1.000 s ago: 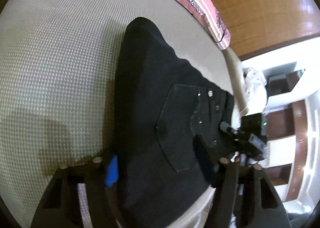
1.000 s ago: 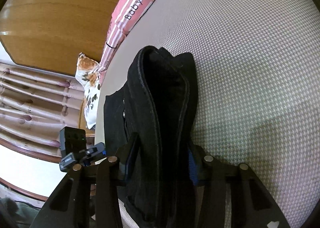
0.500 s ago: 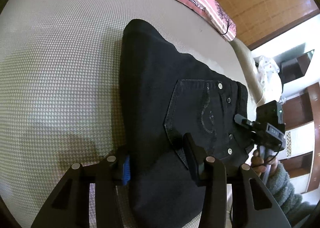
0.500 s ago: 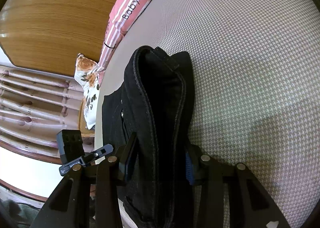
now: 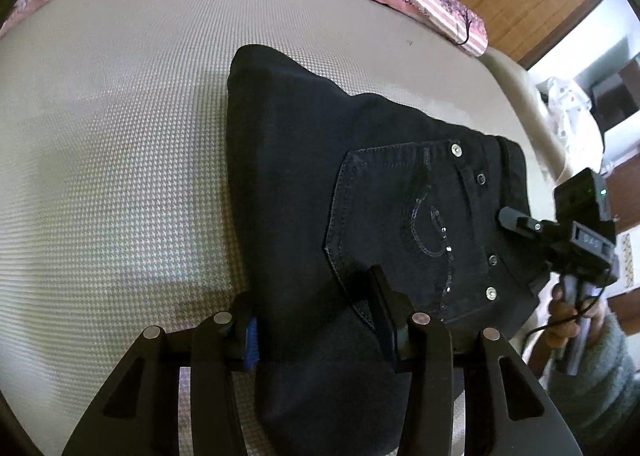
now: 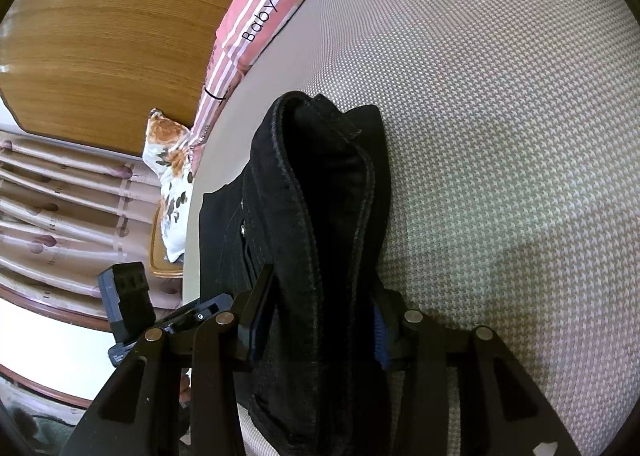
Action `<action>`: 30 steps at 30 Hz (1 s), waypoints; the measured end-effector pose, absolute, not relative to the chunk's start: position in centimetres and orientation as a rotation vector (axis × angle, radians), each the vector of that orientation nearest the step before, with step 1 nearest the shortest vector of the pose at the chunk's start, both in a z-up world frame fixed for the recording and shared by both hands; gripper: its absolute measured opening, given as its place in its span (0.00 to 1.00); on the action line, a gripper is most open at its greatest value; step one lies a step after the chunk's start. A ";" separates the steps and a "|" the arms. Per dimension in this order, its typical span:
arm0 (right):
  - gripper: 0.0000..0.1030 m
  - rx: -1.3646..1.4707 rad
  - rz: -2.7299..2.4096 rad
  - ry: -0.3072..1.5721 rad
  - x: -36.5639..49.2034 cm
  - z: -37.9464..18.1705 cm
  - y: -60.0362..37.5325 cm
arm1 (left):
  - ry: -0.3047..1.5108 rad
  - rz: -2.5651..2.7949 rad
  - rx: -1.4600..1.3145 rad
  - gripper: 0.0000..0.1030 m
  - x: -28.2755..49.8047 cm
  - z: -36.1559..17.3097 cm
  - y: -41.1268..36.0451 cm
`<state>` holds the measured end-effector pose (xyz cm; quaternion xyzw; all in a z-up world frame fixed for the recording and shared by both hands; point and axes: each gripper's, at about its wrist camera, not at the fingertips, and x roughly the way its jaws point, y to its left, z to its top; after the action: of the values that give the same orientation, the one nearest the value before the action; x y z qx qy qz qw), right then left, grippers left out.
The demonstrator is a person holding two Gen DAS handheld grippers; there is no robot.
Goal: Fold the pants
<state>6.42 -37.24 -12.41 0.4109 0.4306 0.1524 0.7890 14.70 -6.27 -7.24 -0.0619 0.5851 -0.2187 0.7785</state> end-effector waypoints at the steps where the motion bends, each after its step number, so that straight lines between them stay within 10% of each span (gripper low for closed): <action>1: 0.38 0.874 0.318 0.930 6.4 -12.3 -37.1 | 1.262 -0.467 -0.127 0.45 14.7 -7.2 -6.4; 17: 0.24 0.830 0.184 0.895 5.4 -9.5 -35.5 | 1.182 -0.478 -0.113 0.17 13.7 -5.9 -6.1; 30: 0.23 0.829 0.219 0.878 4.2 -7.1 -33.1 | 1.122 -0.522 -0.100 0.14 11.9 -3.4 -4.9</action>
<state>4.23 -33.14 -7.14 0.3889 0.4118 0.1030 0.8176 11.88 -4.92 -3.43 -0.0467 0.5255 -0.2445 0.8136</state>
